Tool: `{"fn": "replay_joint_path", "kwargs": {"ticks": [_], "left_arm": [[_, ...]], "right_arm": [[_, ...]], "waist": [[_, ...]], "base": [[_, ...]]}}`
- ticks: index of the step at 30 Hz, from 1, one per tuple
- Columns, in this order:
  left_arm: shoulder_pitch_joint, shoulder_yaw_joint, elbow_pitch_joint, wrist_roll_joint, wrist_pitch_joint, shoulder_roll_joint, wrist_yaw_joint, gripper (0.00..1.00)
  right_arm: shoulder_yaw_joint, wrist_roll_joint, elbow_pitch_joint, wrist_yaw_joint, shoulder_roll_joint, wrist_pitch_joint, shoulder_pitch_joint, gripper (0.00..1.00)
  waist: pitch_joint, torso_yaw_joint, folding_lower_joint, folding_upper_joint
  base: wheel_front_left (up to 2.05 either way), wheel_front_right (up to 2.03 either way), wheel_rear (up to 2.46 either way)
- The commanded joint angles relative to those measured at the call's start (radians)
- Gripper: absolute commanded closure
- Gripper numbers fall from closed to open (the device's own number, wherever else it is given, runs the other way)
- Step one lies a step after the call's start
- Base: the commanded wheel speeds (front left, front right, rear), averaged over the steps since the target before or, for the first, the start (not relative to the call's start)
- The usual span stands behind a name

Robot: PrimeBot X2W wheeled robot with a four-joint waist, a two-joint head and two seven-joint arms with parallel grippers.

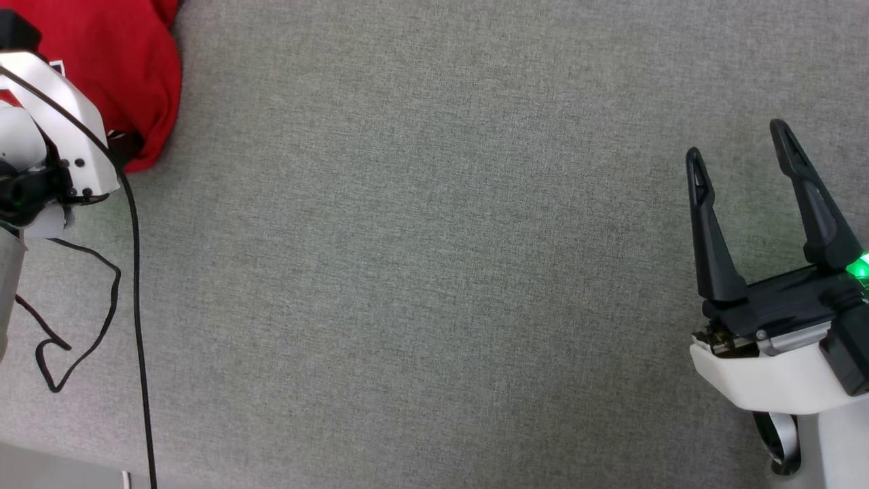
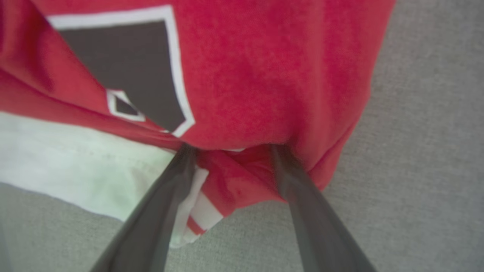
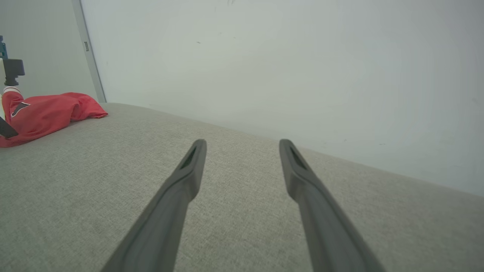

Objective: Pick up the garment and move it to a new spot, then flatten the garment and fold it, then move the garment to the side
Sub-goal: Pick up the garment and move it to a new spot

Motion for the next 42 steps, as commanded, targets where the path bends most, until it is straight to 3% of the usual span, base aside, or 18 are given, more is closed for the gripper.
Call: {"fn": "replay_joint_path", "kwargs": {"ticks": [1, 13, 19, 26, 35, 42], "left_arm": [[0.068, -0.055, 0.031, -0.012, 0.015, -0.059, -0.003, 1.0], [-0.052, -0.149, -0.101, 0.017, -0.249, 0.072, -0.002, 1.0], [-0.106, -0.227, -0.222, 0.033, -0.33, 0.102, -0.002, 1.0], [-0.175, -0.319, -0.373, 0.05, -0.371, 0.105, -0.002, 1.0], [-0.257, -0.453, -0.547, 0.091, -0.393, 0.039, -0.002, 1.0], [-0.295, -0.568, -0.617, 0.083, -0.439, -0.096, -0.002, 1.0]], "right_arm": [[-0.003, 0.004, -0.001, -0.001, -0.005, -0.002, -0.016, 0.0], [0.003, 0.034, 0.022, -0.001, 0.018, -0.002, 0.014, 0.0], [0.006, 0.05, 0.031, -0.001, 0.037, -0.002, 0.028, 0.0], [-0.006, 0.063, 0.032, -0.001, 0.06, -0.002, 0.043, 0.0], [-0.028, 0.08, 0.026, -0.001, 0.076, -0.002, 0.043, 0.0], [-0.064, 0.122, 0.015, -0.001, 0.077, -0.002, 0.045, 0.0]], "waist": [[-0.003, 0.0, 0.0001, -0.0001], [-0.119, 0.025, 0.0001, -0.0001], [-0.185, 0.018, 0.0001, -0.0001], [-0.24, -0.04, 0.0001, -0.0001], [-0.257, -0.167, 0.0001, -0.0001], [-0.249, -0.254, 0.0001, -0.0001]], "base": [[0.0, 0.0, 0.0], [0.0, 0.0, 0.0], [0.0, 0.0, 0.0], [0.0, 0.0, 0.0], [0.0, 0.0, 0.0], [0.0, 0.0, 0.0]]}}
